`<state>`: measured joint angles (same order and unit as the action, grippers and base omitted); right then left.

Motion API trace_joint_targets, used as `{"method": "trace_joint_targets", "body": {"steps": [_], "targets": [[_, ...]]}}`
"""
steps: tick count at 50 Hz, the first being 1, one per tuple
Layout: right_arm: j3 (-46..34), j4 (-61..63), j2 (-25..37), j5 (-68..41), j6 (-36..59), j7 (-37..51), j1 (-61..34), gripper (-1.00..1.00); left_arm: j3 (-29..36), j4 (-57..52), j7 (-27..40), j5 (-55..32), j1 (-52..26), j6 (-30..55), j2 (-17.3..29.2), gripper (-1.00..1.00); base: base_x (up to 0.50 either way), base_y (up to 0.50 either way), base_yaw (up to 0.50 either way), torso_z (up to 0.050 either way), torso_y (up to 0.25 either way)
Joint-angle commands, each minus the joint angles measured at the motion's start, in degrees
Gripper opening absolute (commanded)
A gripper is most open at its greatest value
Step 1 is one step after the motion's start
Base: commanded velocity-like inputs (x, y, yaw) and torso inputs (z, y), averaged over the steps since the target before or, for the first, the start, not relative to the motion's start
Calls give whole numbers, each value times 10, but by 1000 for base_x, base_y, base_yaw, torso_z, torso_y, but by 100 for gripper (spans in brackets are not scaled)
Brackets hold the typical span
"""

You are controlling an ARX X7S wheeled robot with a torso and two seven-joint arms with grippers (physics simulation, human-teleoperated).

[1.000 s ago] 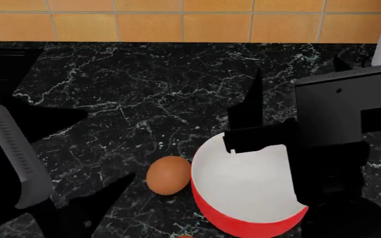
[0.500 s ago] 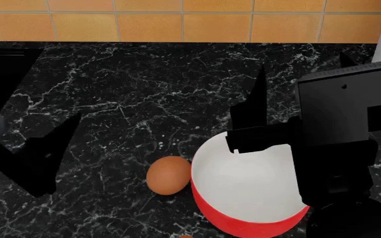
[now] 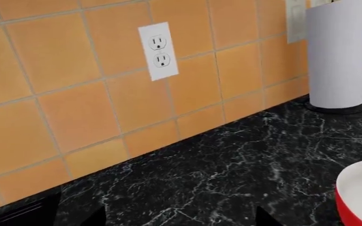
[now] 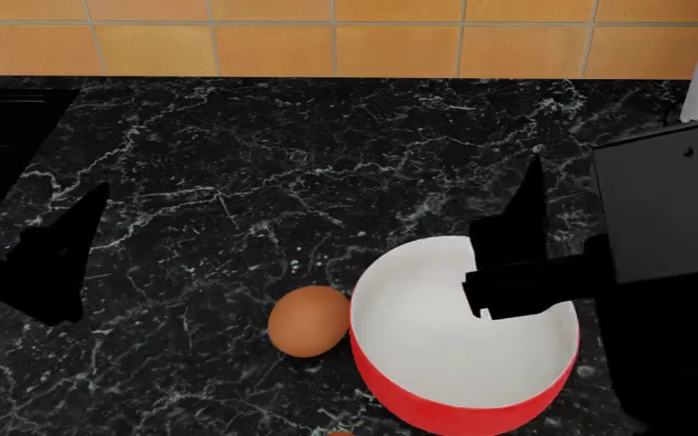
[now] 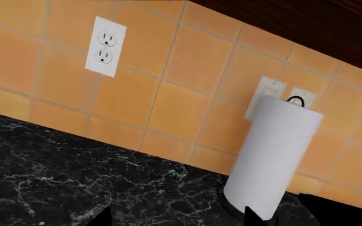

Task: Place the eggs and milk next to the bowl.

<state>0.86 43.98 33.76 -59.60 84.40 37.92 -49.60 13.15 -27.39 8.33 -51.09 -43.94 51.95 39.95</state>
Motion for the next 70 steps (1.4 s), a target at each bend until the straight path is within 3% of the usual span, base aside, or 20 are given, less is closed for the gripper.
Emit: {"method": "trace_joint_targets", "body": {"steps": [1, 13, 35, 46, 61, 70], "targets": [[24, -54, 67, -286, 44, 190, -47, 100, -2, 58, -18, 22, 14, -64, -17, 100, 0, 0, 0, 0, 0], [34, -81, 165, -462, -20, 297, -10, 100, 5, 56, -9, 17, 7, -54, -26, 100, 0, 0, 0, 0, 0], [197, -12, 238, -556, -90, 333, 169, 100, 11, 62, -18, 22, 16, -65, -25, 100, 0, 0, 0, 0, 0], [347, 18, 209, -573, -60, 322, 287, 100, 18, 84, -32, 37, 18, -84, -28, 100, 0, 0, 0, 0, 0], [455, 35, 187, -598, -39, 313, 360, 100, 18, 91, -35, 42, 27, -94, -26, 100, 0, 0, 0, 0, 0], [475, 36, 165, -585, -31, 299, 369, 100, 19, 89, -33, 41, 31, -94, -25, 100, 0, 0, 0, 0, 0]]}}
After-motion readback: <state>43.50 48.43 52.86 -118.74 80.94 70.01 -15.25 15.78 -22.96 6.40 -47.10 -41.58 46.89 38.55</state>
